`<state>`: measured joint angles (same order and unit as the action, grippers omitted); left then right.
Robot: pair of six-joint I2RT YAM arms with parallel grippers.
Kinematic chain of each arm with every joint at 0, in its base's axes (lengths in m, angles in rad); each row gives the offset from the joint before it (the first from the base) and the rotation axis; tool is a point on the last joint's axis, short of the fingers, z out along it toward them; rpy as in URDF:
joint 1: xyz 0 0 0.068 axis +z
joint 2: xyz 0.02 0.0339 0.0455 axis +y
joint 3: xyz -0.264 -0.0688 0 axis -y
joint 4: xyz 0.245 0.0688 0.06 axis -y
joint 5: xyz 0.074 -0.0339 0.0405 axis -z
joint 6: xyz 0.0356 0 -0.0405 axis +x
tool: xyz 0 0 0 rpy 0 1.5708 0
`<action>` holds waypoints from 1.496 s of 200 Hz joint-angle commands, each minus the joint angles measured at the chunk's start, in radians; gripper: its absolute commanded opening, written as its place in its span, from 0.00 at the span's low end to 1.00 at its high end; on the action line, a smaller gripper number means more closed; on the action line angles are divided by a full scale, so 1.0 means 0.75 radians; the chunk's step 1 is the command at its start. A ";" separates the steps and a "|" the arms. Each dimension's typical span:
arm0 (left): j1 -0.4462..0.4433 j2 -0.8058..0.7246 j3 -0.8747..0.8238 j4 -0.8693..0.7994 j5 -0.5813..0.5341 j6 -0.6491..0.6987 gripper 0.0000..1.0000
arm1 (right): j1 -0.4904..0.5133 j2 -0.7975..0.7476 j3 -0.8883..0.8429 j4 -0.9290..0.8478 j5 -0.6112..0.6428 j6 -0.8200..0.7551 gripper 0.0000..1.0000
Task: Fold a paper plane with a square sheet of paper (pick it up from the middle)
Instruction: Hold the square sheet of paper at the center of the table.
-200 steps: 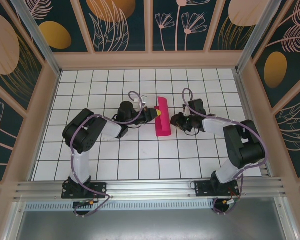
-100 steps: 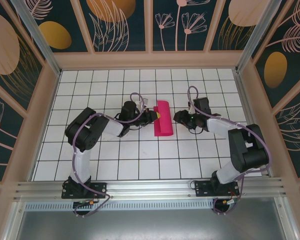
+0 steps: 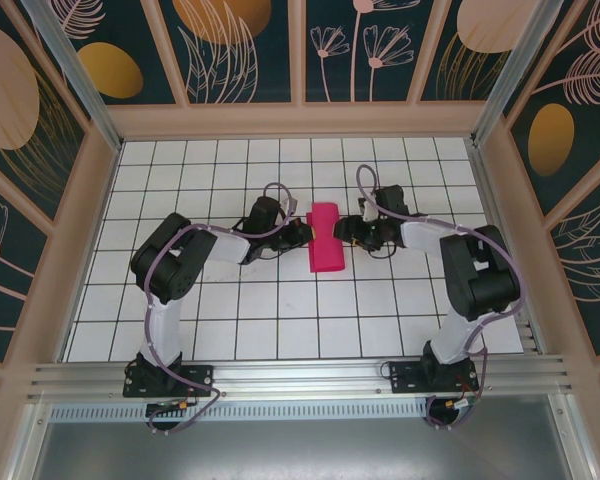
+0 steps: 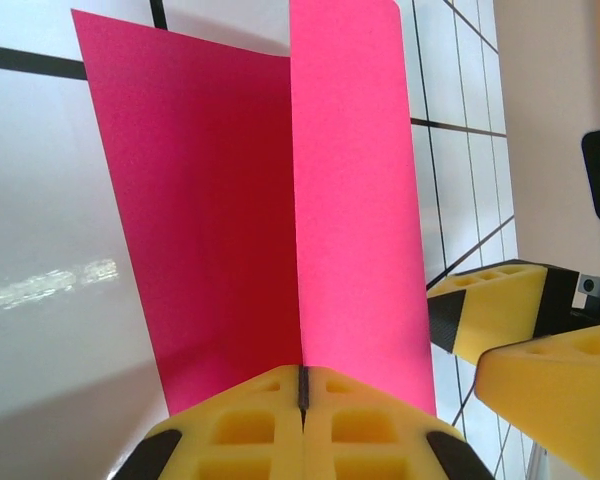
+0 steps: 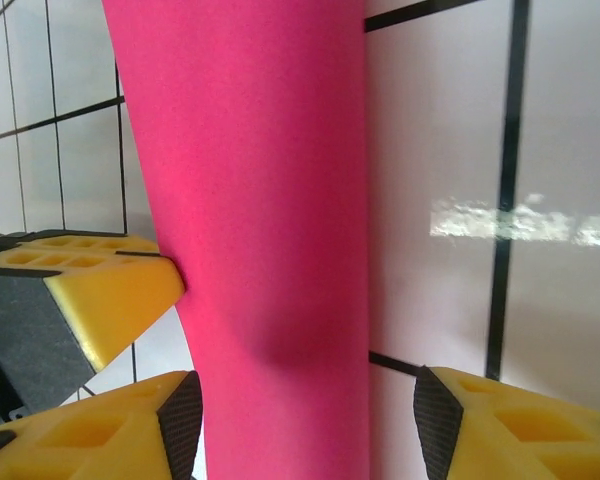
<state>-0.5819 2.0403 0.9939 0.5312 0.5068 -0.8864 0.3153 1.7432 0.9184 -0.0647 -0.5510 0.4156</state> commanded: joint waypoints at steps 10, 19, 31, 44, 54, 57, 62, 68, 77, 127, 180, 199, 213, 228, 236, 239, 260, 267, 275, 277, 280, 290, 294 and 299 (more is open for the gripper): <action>-0.007 0.010 0.042 -0.106 -0.047 0.046 0.00 | 0.016 0.099 0.094 -0.076 -0.041 -0.078 0.59; -0.007 0.015 0.048 -0.117 -0.052 0.046 0.00 | 0.017 0.117 0.108 -0.083 -0.042 -0.080 0.57; -0.007 0.016 0.053 -0.137 -0.062 0.047 0.00 | 0.018 0.136 0.123 -0.093 -0.042 -0.082 0.54; -0.005 0.011 0.045 -0.136 -0.069 0.039 0.00 | 0.018 0.155 0.131 -0.103 -0.037 -0.082 0.51; -0.007 0.010 0.043 -0.136 -0.066 0.033 0.00 | 0.018 0.166 0.132 -0.107 -0.035 -0.084 0.51; -0.007 0.010 0.046 -0.137 -0.063 0.032 0.00 | 0.018 0.169 0.132 -0.106 -0.033 -0.084 0.50; -0.007 0.011 0.049 -0.139 -0.062 0.032 0.00 | 0.020 0.178 0.133 -0.109 -0.033 -0.086 0.49; -0.005 0.009 0.054 -0.152 -0.062 0.030 0.00 | 0.020 0.185 0.132 -0.114 -0.031 -0.088 0.48; -0.007 0.007 0.063 -0.173 -0.070 0.025 0.00 | 0.024 0.199 0.134 -0.125 -0.017 -0.091 0.47; -0.005 -0.080 0.070 -0.269 -0.164 0.028 0.20 | 0.057 0.278 0.144 -0.193 0.131 -0.094 0.44; -0.007 -0.189 0.023 -0.302 -0.291 0.035 0.33 | 0.077 0.334 0.157 -0.241 0.233 -0.116 0.42; -0.007 -0.211 0.009 -0.283 -0.323 0.048 0.34 | 0.078 0.339 0.162 -0.247 0.225 -0.137 0.42; -0.005 -0.221 0.000 -0.277 -0.359 0.061 0.35 | 0.080 0.353 0.175 -0.259 0.224 -0.153 0.43; -0.005 -0.221 -0.007 -0.271 -0.392 0.065 0.36 | 0.084 0.365 0.184 -0.274 0.224 -0.171 0.43; -0.006 -0.217 -0.008 -0.270 -0.400 0.063 0.38 | 0.088 0.370 0.187 -0.276 0.230 -0.181 0.43; -0.004 -0.215 -0.008 -0.267 -0.403 0.063 0.39 | 0.090 0.371 0.188 -0.277 0.236 -0.183 0.43; -0.005 -0.210 -0.021 -0.225 -0.404 0.050 0.42 | 0.102 0.389 0.202 -0.297 0.265 -0.196 0.43; -0.004 -0.211 -0.020 -0.205 -0.404 0.049 0.43 | 0.104 0.396 0.209 -0.304 0.270 -0.202 0.43; -0.007 -0.211 -0.020 -0.191 -0.408 0.046 0.43 | 0.109 0.401 0.215 -0.310 0.281 -0.206 0.43; -0.006 -0.211 -0.020 -0.189 -0.409 0.047 0.43 | 0.110 0.403 0.217 -0.313 0.283 -0.207 0.43; -0.006 -0.211 -0.020 -0.187 -0.411 0.046 0.43 | 0.111 0.407 0.219 -0.315 0.286 -0.208 0.43; -0.007 -0.207 -0.020 -0.182 -0.414 0.046 0.43 | 0.114 0.415 0.230 -0.328 0.299 -0.211 0.43; -0.005 -0.207 -0.021 -0.183 -0.418 0.047 0.43 | 0.115 0.418 0.233 -0.333 0.307 -0.211 0.43; -0.005 -0.207 -0.020 -0.183 -0.423 0.047 0.43 | 0.116 0.423 0.237 -0.338 0.316 -0.211 0.43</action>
<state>-0.5819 1.8969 0.9886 0.3523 0.2184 -0.8570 0.3626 1.9236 1.1255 -0.3050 -0.4488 0.3050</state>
